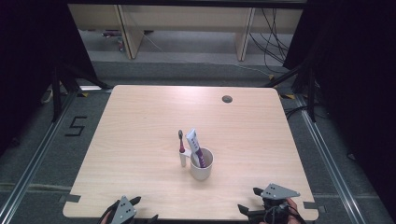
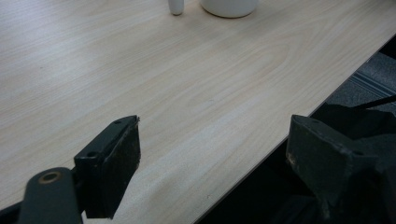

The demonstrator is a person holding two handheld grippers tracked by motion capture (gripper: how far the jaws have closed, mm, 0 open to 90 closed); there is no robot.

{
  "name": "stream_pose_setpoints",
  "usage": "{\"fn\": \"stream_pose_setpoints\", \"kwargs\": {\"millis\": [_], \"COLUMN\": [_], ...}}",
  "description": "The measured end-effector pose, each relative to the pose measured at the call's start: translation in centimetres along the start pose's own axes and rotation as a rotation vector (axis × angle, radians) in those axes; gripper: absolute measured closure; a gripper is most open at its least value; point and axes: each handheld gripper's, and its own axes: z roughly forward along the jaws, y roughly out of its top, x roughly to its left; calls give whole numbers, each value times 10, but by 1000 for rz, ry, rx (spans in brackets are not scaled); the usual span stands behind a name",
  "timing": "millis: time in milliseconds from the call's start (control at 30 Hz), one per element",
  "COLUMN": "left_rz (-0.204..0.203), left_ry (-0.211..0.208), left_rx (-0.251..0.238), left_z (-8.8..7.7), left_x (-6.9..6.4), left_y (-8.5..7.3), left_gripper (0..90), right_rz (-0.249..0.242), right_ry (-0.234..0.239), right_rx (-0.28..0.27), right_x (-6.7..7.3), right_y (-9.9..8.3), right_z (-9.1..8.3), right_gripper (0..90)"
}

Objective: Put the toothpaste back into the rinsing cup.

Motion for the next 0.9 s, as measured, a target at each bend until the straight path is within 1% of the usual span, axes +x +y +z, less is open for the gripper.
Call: {"fn": "stream_pose_setpoints", "kwargs": {"millis": [33,100,133,167,233,267,300,333,367,433,467,500,533,567,600,667,733,800,867,900], "left_rz": [-2,-3,-2,-4,-2,0,-1,-9,-7,-9,-9,-9,-7,-9,-9,-8,-6,-8,-8,-5], "left_ry": [0,1,1,1,-2,-2,-4,-4,-2,-3,-2,-1,-2,-2,-1,-1,-1,-1,0,-3], "left_rx": [0,0,-1,-1,-2,-1,-5,-13,-5,-12,-6,-7,-11,-10,-7,-6,-7,-6,-7,-4], "left_z": [0,0,0,0,0,0,1,2,1,2,1,1,2,2,1,1,1,1,2,2], "left_x": [0,0,0,0,0,0,0,-1,-1,-1,-1,-1,0,-1,-1,-1,-1,-1,-1,-1], "left_y": [0,0,0,0,0,0,0,-1,0,0,0,0,0,0,0,0,0,0,0,0], "left_gripper": [173,172,172,172,172,171,171,171,171,171,171,171,171,171,171,171,171,171,171,171], "right_rz": [-3,-12,-1,-7,-12,-10,-11,7,-8,5,-14,-7,-13,-12,1,-6,-7,-5,8,19], "right_ry": [4,-5,11,0,7,-2,-22,-19,-23,-19,-25,-1,-13,-13,-6,-25,-23,-5,-18,-17], "right_rx": [7,6,10,11,12,17,17,21,22,28,25,32,29,27,35,33,32,29,32,34], "right_x": [0,1,1,1,0,1,1,3,2,2,1,1,0,0,0,0,-1,-2,-1,-1], "right_y": [0,-1,-2,-3,-3,-4,-4,-5,-5,-6,-6,-6,-6,-6,-6,-6,-6,-6,-7,-7], "right_z": [-1,-1,-1,-1,-1,-2,-3,-3,-4,-4,-4,-3,-4,-4,-4,-4,-4,-3,-4,-4], "right_gripper": [163,163,163,163,163,163,163,163,163,163,163,163,163,163,163,163,163,163,163,163]}}
